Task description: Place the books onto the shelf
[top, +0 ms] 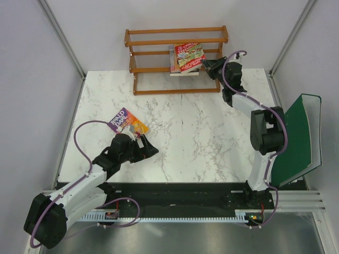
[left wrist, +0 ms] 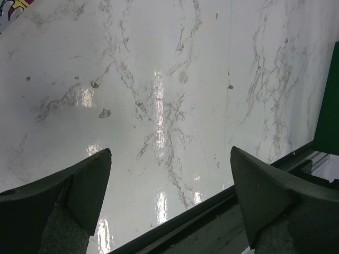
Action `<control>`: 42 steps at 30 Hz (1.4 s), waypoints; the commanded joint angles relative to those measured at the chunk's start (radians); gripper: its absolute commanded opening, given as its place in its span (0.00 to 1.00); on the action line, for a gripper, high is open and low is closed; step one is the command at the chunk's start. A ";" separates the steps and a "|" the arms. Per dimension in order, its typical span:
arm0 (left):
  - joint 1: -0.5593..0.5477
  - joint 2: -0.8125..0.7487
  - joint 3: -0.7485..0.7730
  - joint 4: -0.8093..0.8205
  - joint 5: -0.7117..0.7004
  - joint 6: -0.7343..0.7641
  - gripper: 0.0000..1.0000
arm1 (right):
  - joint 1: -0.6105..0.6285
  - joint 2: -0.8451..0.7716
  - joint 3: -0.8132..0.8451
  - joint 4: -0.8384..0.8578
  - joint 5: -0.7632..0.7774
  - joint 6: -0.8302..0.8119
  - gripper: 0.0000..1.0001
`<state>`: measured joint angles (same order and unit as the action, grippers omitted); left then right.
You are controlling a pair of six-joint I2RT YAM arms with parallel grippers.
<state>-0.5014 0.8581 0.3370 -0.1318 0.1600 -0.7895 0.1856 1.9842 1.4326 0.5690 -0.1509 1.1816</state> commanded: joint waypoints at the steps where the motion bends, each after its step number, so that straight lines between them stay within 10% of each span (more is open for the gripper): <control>1: 0.001 -0.010 -0.004 0.034 0.004 0.038 1.00 | -0.002 0.016 0.018 0.082 0.017 0.010 0.04; 22: 0.003 -0.025 -0.007 0.034 -0.001 0.038 1.00 | 0.014 -0.007 -0.060 0.052 -0.030 -0.011 0.30; 28: 0.003 -0.018 -0.001 0.034 0.000 0.042 1.00 | 0.011 -0.070 -0.104 0.016 -0.030 -0.043 0.54; 33: 0.003 -0.016 0.011 0.032 0.003 0.050 1.00 | 0.003 -0.122 -0.129 -0.012 -0.035 -0.072 0.98; 42: 0.003 0.076 0.281 -0.090 -0.053 0.193 1.00 | -0.005 -0.238 -0.117 -0.232 -0.004 -0.238 0.98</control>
<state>-0.5014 0.8822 0.4328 -0.1921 0.1528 -0.7170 0.1848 1.8309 1.3010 0.4706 -0.1791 1.0611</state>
